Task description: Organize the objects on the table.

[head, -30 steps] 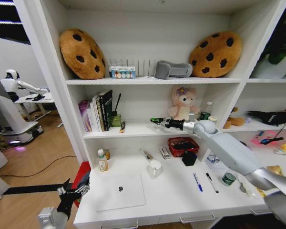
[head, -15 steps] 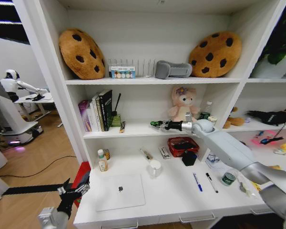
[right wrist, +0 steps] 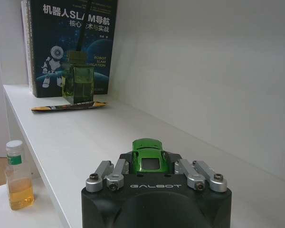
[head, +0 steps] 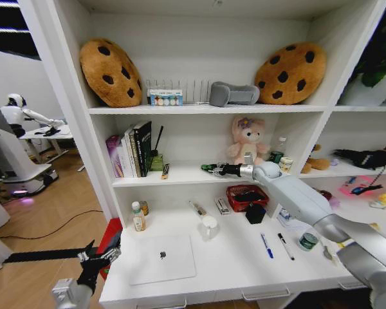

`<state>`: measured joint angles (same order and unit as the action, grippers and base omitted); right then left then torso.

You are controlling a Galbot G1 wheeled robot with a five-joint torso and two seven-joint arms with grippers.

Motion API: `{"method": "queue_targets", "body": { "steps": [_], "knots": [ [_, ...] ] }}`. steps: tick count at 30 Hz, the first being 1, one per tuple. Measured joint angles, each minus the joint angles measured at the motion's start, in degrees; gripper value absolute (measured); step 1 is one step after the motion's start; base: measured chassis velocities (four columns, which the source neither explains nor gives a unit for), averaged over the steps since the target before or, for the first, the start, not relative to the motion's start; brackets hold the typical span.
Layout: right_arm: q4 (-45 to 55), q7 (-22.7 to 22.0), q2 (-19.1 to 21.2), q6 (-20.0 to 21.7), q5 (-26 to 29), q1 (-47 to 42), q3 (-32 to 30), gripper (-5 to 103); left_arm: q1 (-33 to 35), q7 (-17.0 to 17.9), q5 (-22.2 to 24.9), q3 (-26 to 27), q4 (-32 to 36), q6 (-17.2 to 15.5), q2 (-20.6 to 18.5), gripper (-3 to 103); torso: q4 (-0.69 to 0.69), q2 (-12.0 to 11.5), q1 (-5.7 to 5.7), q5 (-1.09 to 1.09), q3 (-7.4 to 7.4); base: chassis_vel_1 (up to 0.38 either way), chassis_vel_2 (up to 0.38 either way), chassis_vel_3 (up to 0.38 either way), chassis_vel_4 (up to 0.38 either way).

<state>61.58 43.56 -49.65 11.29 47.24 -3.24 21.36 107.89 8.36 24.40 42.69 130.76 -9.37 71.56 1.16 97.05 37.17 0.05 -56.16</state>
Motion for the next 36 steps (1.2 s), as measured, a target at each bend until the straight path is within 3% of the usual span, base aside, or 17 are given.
{"method": "queue_targets", "body": {
  "steps": [14,16,18,20,21,23,24,25,28,30,33,35,36],
  "knots": [
    [-0.55,-1.12,-0.57,-1.48,1.26,-0.56,-0.03,33,-0.16,-0.05,-0.02,0.04,-0.48,0.1,-0.27,100,0.0,0.0,0.0,0.01,0.0,0.0,0.0,0.0,0.0],
    [-0.55,-1.11,-0.55,-1.63,1.28,-0.56,-0.06,47,-0.15,-0.04,-0.01,0.16,-0.56,0.1,-0.24,100,0.01,0.0,0.0,0.0,0.0,0.0,0.0,0.0,0.0],
    [-0.54,-1.08,-0.51,-1.73,1.28,-0.57,-0.06,47,-0.21,-0.04,0.05,0.25,-0.6,0.1,-0.25,100,0.01,0.0,0.0,0.0,0.0,0.0,0.0,0.0,0.0],
    [-0.46,-1.04,-0.46,-1.81,1.41,-0.62,-0.06,52,-0.34,-0.05,0.22,0.36,-0.7,0.1,-0.42,100,0.0,0.0,0.0,0.0,0.0,0.0,0.0,0.0,0.0],
    [-0.37,-0.9,-0.32,-2.08,1.8,-0.66,-0.06,63,-0.58,0.11,0.62,0.58,-0.83,0.08,-0.97,100,0.0,0.0,0.0,0.0,0.0,0.0,0.0,0.0,0.0],
    [-0.3,-0.72,-0.18,-2.19,2.12,-0.67,-0.08,63,-0.73,0.2,0.83,0.76,-0.9,0.03,-1.3,100,0.0,0.0,0.0,0.0,0.0,0.0,0.0,0.0,0.0],
    [0.04,-0.48,0.22,-2.25,3.23,-0.67,-0.19,74,-1.01,0.36,1.2,0.99,-1.05,-0.09,-1.72,100,0.01,0.0,0.0,0.0,0.0,0.0,0.0,0.0,0.0],
    [0.04,-0.48,0.22,-2.25,3.23,-0.67,-0.19,74,-1.01,0.36,1.2,0.99,-1.05,-0.09,-1.72,100,0.01,0.0,0.0,0.0,0.0,0.0,0.0,0.0,0.0],
    [3.23,-0.41,2.18,-3.05,7.11,-1.73,-2.02,90,-1.18,0.51,1.26,0.84,-1.38,-0.19,-1.53,100,-0.01,0.0,0.0,0.0,0.0,0.0,0.0,0.0,0.0],
    [4.25,-0.42,2.78,-3.4,8.08,-2.18,-2.52,90,-1.14,0.51,1.21,0.73,-1.41,-0.19,-1.44,100,-0.01,0.0,0.0,0.0,0.0,0.0,0.0,0.0,0.0],
    [9.36,-0.94,5.4,-3.19,10.83,-4.46,-5.68,98,-1.04,0.51,0.96,0.42,-1.49,-0.2,-1.27,100,-0.01,0.0,0.0,0.01,0.0,0.0,0.0,0.0,0.0],
    [18.2,-3.47,10.12,-0.86,13.37,-10.02,-13.5,100,-1.31,0.51,0.84,0.19,-1.74,-0.21,-1.5,100,0.0,0.01,0.0,-0.04,0.02,0.0,0.0,0.0,0.0],
    [18.2,-3.47,10.12,-0.86,13.37,-10.02,-13.5,100,-1.31,0.51,0.84,0.19,-1.74,-0.21,-1.5,100,0.0,0.01,0.0,-0.04,0.02,0.0,0.0,0.0,0.0]
  ]
}}
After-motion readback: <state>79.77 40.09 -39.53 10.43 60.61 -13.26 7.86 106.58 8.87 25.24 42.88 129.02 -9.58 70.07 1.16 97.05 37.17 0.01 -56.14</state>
